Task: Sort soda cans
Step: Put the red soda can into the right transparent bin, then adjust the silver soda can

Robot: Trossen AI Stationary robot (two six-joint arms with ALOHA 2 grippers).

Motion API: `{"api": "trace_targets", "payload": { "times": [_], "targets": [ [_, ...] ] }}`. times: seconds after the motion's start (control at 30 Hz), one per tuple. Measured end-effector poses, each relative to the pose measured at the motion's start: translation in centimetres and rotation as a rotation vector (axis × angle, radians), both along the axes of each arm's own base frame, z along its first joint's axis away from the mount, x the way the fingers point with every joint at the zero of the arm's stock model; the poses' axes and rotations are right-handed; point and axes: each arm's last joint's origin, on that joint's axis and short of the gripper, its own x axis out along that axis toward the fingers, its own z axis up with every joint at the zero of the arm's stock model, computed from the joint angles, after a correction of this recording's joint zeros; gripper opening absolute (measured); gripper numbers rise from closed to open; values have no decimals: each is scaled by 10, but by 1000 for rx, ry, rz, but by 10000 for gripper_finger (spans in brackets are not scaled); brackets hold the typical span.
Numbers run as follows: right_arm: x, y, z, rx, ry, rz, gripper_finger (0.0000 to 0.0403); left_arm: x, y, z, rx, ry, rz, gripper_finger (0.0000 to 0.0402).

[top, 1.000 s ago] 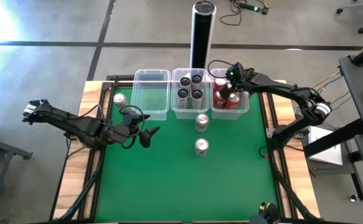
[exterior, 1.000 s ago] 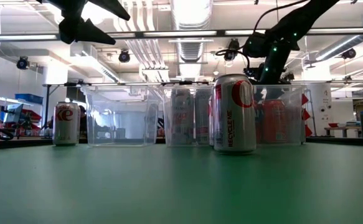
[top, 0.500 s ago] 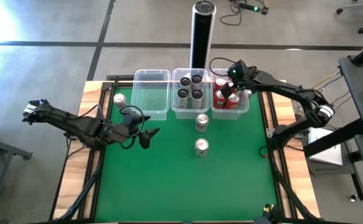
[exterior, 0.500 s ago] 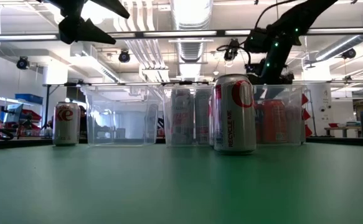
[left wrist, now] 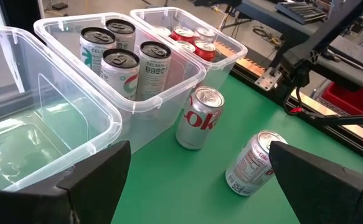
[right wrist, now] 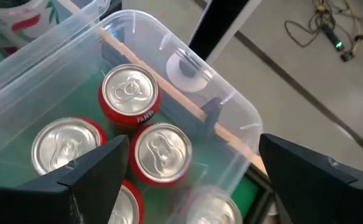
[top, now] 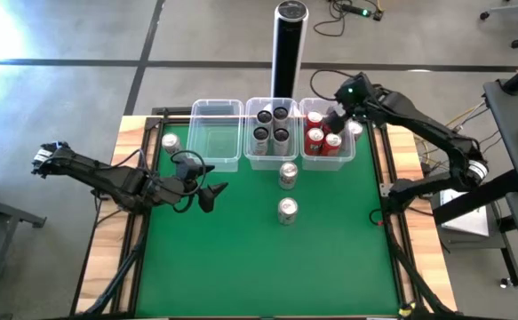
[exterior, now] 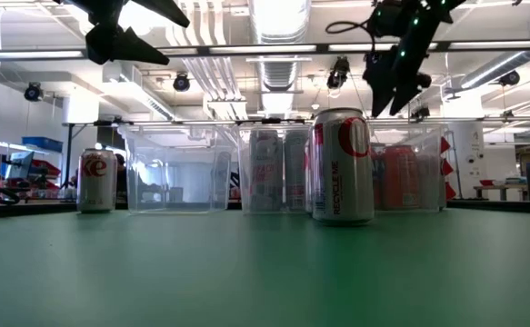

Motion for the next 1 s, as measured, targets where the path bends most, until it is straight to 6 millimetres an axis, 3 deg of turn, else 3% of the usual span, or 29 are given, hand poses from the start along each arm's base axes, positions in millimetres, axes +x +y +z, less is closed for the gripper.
{"api": "trace_targets", "payload": {
  "times": [0.63, 1.0],
  "targets": [
    [-53, 50, 28, -4, 234, 225, 351, 0, 0, 0, 0, 0, -2, 367],
    [-63, 60, 5, 92, 526, 542, 332, 0, 0, 0, 15, 9, -9, 367]
  ]
}}
